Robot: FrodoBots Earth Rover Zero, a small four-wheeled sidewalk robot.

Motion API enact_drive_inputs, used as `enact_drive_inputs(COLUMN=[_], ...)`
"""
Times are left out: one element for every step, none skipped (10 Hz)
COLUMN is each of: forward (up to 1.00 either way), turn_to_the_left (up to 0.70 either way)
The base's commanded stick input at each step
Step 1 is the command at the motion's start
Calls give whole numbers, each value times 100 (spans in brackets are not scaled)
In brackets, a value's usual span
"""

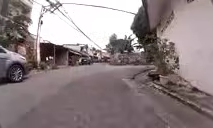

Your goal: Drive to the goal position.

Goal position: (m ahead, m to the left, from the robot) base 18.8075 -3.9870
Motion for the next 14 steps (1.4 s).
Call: enact_drive_inputs(forward=[100, 100, 100, 100, 100, 100, 100, 100, 100, 100, 100, 100, 100, 100], turn_to_the_left=[0, 0, 0, 0, 0, 0, 0, 0, 0, 0, 0, 0, 0, 0])
